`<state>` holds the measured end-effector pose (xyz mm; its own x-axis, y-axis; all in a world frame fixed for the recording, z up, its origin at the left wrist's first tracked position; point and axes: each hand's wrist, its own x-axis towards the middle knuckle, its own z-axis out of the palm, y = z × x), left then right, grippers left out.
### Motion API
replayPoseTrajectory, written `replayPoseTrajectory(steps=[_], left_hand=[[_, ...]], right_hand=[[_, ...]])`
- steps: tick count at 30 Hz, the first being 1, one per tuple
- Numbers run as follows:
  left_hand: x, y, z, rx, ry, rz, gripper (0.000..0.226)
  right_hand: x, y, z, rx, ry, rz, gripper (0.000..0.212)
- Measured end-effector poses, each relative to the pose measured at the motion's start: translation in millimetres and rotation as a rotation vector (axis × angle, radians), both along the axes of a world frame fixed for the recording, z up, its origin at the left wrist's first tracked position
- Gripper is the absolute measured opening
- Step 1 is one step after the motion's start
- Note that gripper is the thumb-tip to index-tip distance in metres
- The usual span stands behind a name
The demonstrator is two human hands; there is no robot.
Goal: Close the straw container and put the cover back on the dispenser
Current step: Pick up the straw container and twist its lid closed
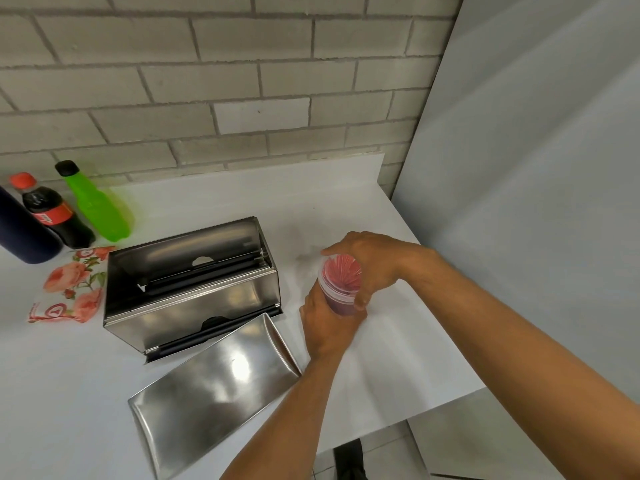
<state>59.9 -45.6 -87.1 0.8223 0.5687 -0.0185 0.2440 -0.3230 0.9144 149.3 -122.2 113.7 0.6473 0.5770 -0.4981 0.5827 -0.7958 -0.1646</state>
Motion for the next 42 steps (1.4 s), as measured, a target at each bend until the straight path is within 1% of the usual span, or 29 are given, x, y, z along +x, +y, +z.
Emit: replayPoseTrajectory(steps=[2, 4, 6, 8, 11, 14, 17, 24, 31, 37, 42], left_hand=[[0.8, -0.4, 0.4, -0.002, 0.007, 0.008, 0.105], [1.2, -1.1, 0.1, -0.001, -0.003, 0.009, 0.102], [1.5, -1.1, -0.9, 0.01, -0.02, 0.009, 0.098], [1.6, -0.6, -1.5, 0.014, -0.021, 0.009, 0.095], [1.2, -0.4, -2.5, 0.002, -0.01, 0.007, 0.099], [1.1, -1.5, -1.9, 0.017, -0.009, 0.009, 0.105], [1.9, -1.3, -1.5, 0.008, 0.001, -0.001, 0.102], [0.7, -2.0, -4.0, -0.012, 0.013, -0.023, 0.095], [-0.5, -2.3, -3.8, -0.011, 0.007, -0.037, 0.096], [-0.8, -2.3, -0.8, -0.002, 0.031, -0.041, 0.094], [-2.2, -1.7, 2.1, -0.006, 0.019, -0.055, 0.091]], right_hand=[[0.3, -0.8, -3.1, 0.02, -0.021, -0.032, 0.124], [0.1, -1.3, -5.2, 0.038, -0.048, -0.09, 0.125], [0.4, -1.5, -6.9, 0.038, -0.06, -0.141, 0.129], [1.1, -1.8, -7.2, 0.037, -0.034, -0.156, 0.134], [2.3, -3.1, -4.6, 0.045, 0.018, -0.108, 0.142], [2.1, -4.1, -4.8, 0.061, 0.016, -0.077, 0.13], [0.8, -4.7, -6.7, 0.076, -0.033, -0.097, 0.123], [-12.1, -0.3, -16.6, 0.13, -0.162, -0.286, 0.125], [-24.7, 5.9, -21.2, 0.13, -0.273, -0.359, 0.119], [-30.2, 5.9, -20.5, 0.132, -0.298, -0.391, 0.115], [-38.5, 4.0, -21.3, 0.132, -0.264, -0.424, 0.116]])
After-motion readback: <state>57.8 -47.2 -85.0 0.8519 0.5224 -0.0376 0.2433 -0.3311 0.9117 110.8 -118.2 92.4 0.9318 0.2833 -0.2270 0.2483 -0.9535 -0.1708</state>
